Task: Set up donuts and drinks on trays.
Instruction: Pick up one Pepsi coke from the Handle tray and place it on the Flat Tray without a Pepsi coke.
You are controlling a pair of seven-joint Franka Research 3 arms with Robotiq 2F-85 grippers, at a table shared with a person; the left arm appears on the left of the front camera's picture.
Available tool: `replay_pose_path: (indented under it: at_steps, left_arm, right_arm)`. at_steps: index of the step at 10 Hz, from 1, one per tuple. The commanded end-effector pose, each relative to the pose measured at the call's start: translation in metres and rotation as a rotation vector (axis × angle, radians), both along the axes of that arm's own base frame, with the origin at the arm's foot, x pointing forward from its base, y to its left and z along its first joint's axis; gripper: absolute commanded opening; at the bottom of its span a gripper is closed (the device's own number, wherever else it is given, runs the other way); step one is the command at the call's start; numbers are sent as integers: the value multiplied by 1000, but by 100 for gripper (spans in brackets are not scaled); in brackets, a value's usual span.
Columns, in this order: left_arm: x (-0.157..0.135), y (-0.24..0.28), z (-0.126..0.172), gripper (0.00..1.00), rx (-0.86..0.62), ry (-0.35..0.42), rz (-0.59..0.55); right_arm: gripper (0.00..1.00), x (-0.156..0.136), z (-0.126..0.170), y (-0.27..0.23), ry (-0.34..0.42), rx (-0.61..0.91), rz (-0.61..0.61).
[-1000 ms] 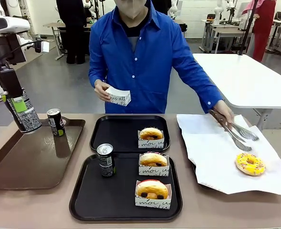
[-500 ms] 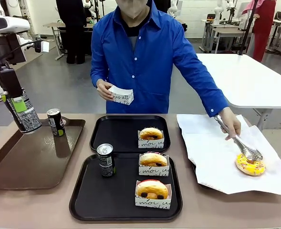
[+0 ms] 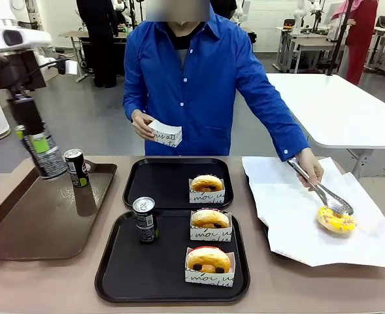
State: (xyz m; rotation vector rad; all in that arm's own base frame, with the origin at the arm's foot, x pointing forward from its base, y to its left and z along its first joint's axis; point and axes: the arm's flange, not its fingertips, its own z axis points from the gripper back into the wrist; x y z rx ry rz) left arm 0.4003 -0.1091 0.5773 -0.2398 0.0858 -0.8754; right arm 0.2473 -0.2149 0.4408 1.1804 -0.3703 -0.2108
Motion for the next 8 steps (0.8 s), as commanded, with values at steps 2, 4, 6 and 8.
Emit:
replay_pose_path:
  at_steps: [2, 4, 6, 8]
  left_arm:
    - [48, -44, -21, 59, 53, -138, 46]
    - [69, -68, -37, 59, 73, -141, 54]
    - [90, -90, -51, 59, 89, -177, 55]
    - [112, -103, -66, 59, 101, -166, 53]
  right_arm:
    - [100, 2, 1, 0, -31, 21, 0]
    - [100, 2, 1, 0, -31, 21, 0]
    - [100, 2, 1, 0, -31, 21, 0]
    - [100, 2, 1, 0, -31, 21, 0]
